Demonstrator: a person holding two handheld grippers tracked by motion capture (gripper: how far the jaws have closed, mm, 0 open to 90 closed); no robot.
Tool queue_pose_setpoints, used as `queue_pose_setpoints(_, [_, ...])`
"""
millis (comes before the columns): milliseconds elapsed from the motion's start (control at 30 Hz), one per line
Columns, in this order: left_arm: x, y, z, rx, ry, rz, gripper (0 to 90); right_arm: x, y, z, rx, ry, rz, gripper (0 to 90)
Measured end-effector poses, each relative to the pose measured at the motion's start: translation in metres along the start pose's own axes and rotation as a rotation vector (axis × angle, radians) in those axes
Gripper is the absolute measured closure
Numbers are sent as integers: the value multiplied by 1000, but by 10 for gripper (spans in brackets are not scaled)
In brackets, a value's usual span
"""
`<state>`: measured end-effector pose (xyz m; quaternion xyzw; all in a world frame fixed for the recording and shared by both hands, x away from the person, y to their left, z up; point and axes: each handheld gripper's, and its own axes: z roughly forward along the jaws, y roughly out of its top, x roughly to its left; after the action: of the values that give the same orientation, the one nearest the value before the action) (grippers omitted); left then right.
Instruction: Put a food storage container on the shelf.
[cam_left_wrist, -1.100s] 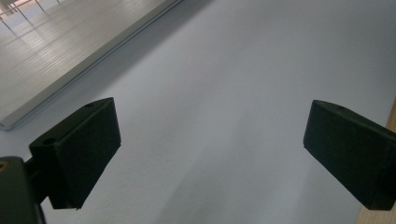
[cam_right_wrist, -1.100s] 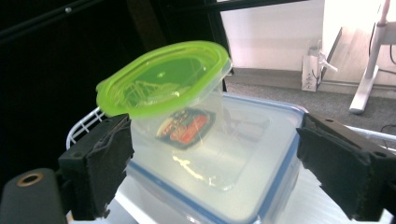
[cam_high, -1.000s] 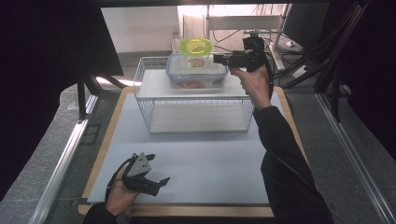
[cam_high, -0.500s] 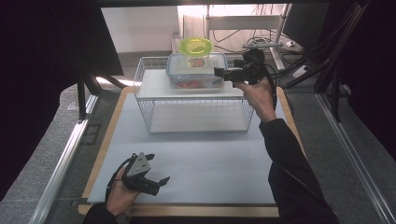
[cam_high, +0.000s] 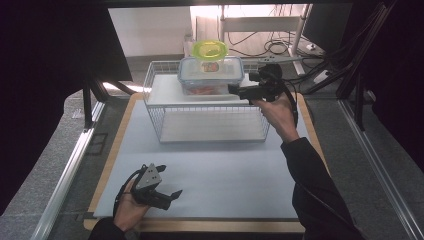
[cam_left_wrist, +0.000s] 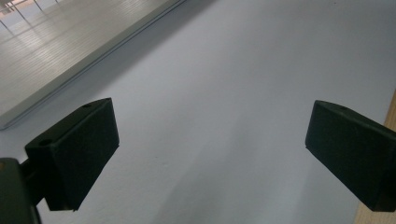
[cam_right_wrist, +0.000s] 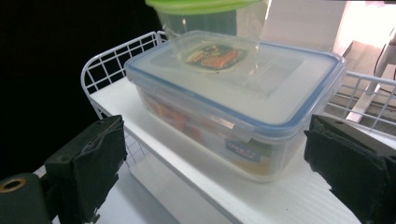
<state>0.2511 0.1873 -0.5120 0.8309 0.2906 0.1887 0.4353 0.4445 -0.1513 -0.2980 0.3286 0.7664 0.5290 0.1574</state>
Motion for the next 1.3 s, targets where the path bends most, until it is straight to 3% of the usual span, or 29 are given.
queue_pose_setpoints(333, [0,0,0,-2,-2,7,23,10,-12,-5,11,4,-47,44])
queue_pose_setpoints(1300, [-1,0,1,11,-3,29,23,32,-46,-16,46,48,-97,30])
